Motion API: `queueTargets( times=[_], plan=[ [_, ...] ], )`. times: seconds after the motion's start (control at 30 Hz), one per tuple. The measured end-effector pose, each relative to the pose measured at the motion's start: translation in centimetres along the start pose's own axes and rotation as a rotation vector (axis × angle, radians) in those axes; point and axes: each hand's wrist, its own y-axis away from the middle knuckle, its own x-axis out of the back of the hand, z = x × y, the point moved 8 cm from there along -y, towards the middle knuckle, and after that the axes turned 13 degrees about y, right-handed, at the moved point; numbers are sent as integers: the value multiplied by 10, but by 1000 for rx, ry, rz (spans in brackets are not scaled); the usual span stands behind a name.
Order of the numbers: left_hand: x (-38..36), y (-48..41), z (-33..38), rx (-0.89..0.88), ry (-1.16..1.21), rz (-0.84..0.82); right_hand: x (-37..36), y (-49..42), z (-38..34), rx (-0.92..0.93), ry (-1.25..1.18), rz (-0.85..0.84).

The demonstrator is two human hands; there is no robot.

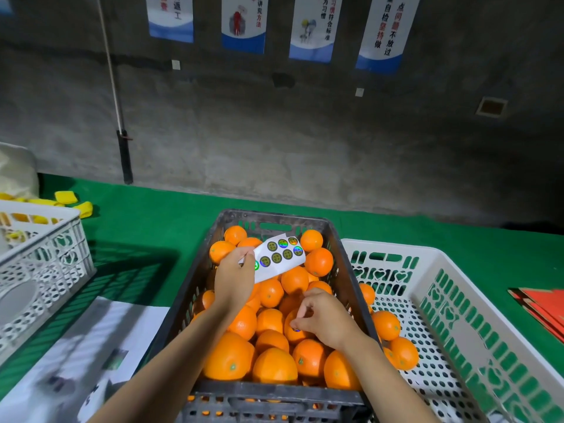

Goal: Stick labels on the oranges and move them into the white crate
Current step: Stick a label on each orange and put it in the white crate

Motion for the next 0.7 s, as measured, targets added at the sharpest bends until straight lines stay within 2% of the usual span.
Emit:
queueTargets(
  times=[0.17, 0.23, 0.37, 0.43, 0.57, 0.7],
  plan=[
    [0, 1, 1, -2, 14, -3, 5, 2, 6, -89, 23, 38],
    [1, 1, 0, -6, 9, 3, 2, 3, 13, -121, 7, 4],
    [1, 1, 2, -16, 13, 5, -9, 5, 23, -180, -204, -110],
    [1, 1, 3, -18, 11, 6, -9, 5, 25, -187, -251, -114],
    [1, 1, 2, -19, 17, 4, -7, 5, 28, -188, -195, -71],
    [1, 1, 1, -19, 26, 6, -18, 5, 24, -173, -142, -194]
  ],
)
